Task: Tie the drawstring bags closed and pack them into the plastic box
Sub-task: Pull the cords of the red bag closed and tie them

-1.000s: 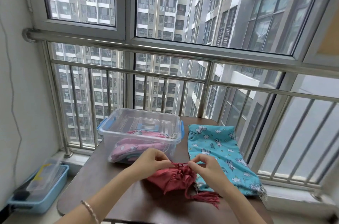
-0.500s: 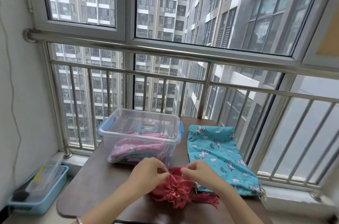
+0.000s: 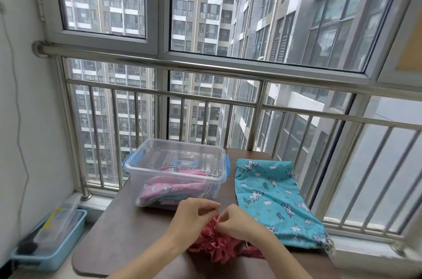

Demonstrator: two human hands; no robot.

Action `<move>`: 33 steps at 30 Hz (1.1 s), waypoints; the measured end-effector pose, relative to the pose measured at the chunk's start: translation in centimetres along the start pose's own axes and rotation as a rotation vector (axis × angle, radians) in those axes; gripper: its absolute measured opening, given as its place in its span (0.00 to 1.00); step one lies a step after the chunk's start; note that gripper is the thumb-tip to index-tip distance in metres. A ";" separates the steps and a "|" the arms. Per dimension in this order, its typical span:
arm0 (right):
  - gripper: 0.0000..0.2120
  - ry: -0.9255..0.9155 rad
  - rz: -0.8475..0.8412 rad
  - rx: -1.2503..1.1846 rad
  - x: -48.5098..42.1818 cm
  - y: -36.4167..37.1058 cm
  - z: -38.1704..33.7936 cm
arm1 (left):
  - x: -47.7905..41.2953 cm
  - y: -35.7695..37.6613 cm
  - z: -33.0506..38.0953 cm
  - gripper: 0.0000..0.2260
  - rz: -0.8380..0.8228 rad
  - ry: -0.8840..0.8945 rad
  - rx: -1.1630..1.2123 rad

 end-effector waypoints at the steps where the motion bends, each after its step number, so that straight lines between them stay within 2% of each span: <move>1: 0.17 -0.009 0.068 0.011 0.0 -0.2 0.1 | 0.0 0.0 0.1 0.11 0.012 0.012 0.023; 4: 0.16 -0.082 0.253 0.088 0.0 -0.8 0.1 | -0.1 0.2 0.3 0.12 0.039 0.042 0.079; 8: 0.10 -0.150 0.357 0.142 0.3 -1.0 0.3 | -0.1 0.5 1.1 0.15 0.068 0.040 0.158; 10: 0.07 -0.167 0.370 0.090 0.4 -1.1 0.2 | -0.3 0.5 1.5 0.17 0.066 0.037 0.171; 13: 0.13 -0.139 0.242 -0.009 0.1 -1.3 0.1 | -0.4 0.8 1.6 0.16 0.041 0.014 0.195; 18: 0.21 -0.001 0.010 0.065 -0.7 -1.2 -0.1 | -0.3 1.1 1.2 0.11 -0.002 -0.007 0.194; 21: 0.20 0.045 -0.085 0.103 -0.9 -1.0 -0.2 | -0.2 1.0 0.9 0.10 -0.009 -0.001 0.170; 25: 0.14 0.021 -0.095 0.082 -0.9 -0.9 -0.6 | -0.1 0.7 1.0 0.12 -0.005 0.014 0.147; 29: 0.05 -0.081 -0.056 -0.073 -0.6 -1.1 -0.6 | -0.2 0.5 1.2 0.16 -0.066 0.043 0.107; 33: 0.05 -0.163 -0.016 -0.205 0.0 -1.7 -0.2 | -0.4 0.3 1.8 0.21 -0.111 0.191 -0.095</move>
Point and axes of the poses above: each hand's wrist, its own x-axis away from the middle knuckle, its own y-axis out of the palm, z = x × y, the point moved 2 cm from there along -x, towards the middle knuckle, and after that the axes turned 5 degrees about -x, right-handed, at the moved point
